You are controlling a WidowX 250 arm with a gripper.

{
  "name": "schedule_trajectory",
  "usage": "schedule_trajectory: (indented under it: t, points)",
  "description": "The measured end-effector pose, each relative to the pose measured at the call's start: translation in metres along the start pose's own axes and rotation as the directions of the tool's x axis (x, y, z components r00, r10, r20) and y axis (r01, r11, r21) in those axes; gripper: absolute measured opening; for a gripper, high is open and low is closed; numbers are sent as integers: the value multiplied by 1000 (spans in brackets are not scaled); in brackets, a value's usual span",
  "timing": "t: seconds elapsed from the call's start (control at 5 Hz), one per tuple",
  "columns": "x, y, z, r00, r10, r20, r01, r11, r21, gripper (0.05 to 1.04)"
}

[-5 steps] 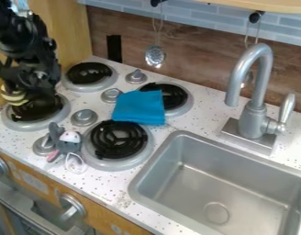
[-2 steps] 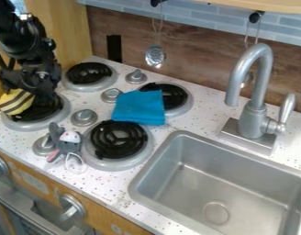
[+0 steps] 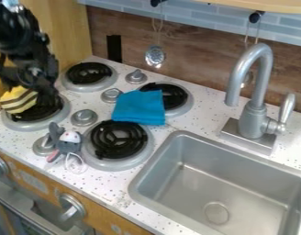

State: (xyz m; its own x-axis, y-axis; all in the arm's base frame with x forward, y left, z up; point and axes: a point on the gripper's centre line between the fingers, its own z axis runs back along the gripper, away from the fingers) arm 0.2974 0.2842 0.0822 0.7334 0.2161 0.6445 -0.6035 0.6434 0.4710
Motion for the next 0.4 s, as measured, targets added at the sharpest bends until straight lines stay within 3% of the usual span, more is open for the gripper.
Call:
schedule_trajectory:
  t: [0.2, 0.4]
  points:
    - [13, -7, 32, 995, 5, 102, 2, 998, -66, 1009]
    - [16, -6, 34, 994, 8, 112, -1, 998, -63, 1009]
